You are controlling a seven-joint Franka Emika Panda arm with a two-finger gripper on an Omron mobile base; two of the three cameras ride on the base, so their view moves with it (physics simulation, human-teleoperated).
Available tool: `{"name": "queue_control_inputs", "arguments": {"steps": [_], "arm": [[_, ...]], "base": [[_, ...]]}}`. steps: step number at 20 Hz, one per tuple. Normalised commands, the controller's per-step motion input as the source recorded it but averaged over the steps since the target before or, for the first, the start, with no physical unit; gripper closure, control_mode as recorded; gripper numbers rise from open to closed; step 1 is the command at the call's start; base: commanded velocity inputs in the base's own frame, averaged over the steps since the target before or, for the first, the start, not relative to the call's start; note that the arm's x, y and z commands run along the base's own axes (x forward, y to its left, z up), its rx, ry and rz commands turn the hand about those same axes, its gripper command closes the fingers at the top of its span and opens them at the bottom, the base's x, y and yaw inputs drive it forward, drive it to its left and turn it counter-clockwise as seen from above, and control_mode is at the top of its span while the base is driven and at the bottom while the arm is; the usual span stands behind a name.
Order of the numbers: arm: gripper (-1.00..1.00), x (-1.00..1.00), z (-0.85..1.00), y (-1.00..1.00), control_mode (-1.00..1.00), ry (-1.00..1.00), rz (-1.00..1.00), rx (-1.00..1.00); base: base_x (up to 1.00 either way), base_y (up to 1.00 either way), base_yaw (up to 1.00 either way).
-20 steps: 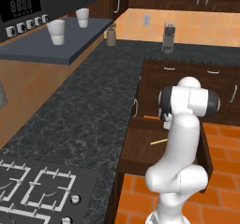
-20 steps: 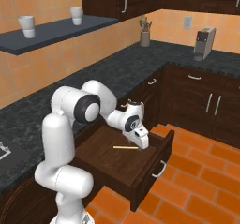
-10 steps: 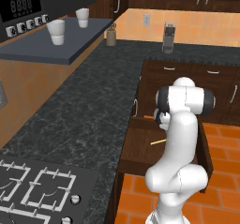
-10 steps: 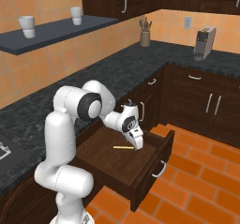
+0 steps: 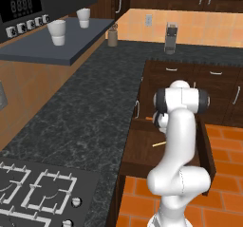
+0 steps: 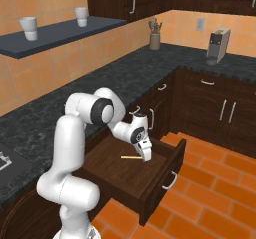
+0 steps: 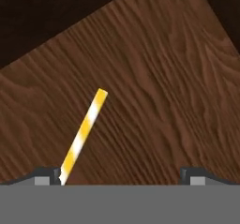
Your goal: Take a straw from the drawer in front and place it inside the glass cup on the dining counter.
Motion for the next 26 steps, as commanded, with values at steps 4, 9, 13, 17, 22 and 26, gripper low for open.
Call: {"name": "queue_control_inputs", "arguments": {"steps": [4, 9, 13, 17, 22, 26], "arm": [[-1.00, 0.24, -0.29, 0.00, -1.00, 0.00, 0.00, 0.00], [-1.00, 0.11, -0.23, 0.00, -1.00, -0.02, 0.00, 0.00], [-1.00, 0.00, -0.27, 0.00, -1.00, -0.04, 0.00, 0.00], [-1.00, 0.07, -0.29, 0.00, -1.00, -0.05, 0.00, 0.00], [-1.00, 0.17, -0.19, 0.00, -1.00, -0.07, 0.00, 0.00], [-1.00, 0.07, -0.20, 0.00, -1.00, -0.05, 0.00, 0.00]], "base": [[0.00, 0.00, 0.00], [0.00, 0.00, 0.00], [0.00, 0.00, 0.00], [0.00, 0.00, 0.00], [0.00, 0.00, 0.00], [0.00, 0.00, 0.00]]}}
